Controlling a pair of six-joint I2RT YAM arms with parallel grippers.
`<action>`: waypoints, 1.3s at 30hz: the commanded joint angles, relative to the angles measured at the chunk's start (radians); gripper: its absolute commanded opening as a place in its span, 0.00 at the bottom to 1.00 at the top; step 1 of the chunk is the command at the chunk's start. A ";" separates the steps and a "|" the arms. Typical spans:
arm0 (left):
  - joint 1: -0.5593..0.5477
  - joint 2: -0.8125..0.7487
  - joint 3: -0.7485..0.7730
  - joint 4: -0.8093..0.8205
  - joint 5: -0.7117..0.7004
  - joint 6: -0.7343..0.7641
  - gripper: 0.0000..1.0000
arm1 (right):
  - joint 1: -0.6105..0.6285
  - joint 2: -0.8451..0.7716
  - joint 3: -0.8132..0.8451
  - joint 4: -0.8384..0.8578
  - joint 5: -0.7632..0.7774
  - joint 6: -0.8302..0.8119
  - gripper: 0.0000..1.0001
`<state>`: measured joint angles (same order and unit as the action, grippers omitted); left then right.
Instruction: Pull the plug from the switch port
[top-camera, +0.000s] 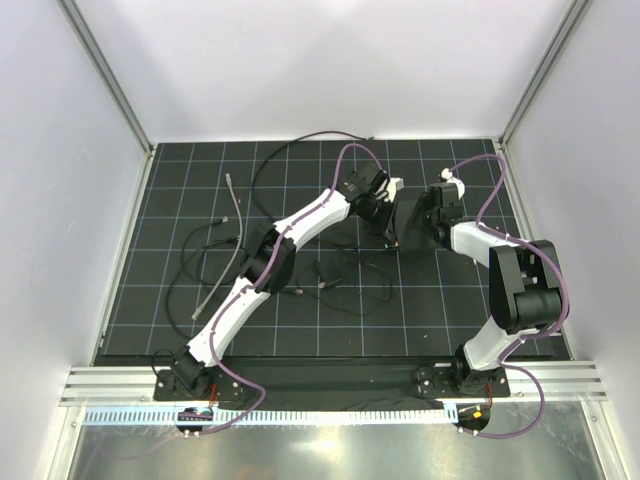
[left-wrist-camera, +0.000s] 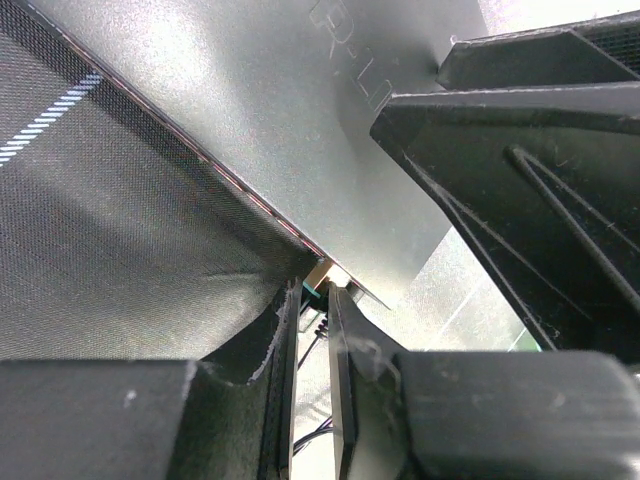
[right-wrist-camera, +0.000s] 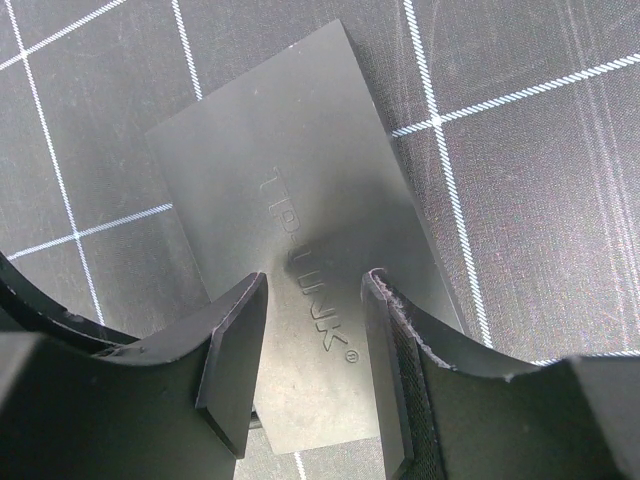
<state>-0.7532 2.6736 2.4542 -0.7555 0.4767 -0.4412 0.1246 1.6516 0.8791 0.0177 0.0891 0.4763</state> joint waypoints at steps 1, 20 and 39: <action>0.012 0.083 -0.035 -0.245 -0.182 0.079 0.00 | 0.001 0.047 -0.012 -0.096 0.008 0.002 0.51; 0.025 -0.092 -0.122 0.037 0.134 0.006 0.08 | -0.022 -0.081 -0.002 -0.193 -0.009 -0.025 0.54; 0.043 -0.112 -0.130 0.131 0.250 0.127 0.56 | -0.066 -0.107 -0.011 -0.211 -0.066 -0.094 0.55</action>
<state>-0.7174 2.5793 2.2852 -0.6598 0.6472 -0.3645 0.0704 1.5780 0.8745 -0.1562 0.0231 0.4221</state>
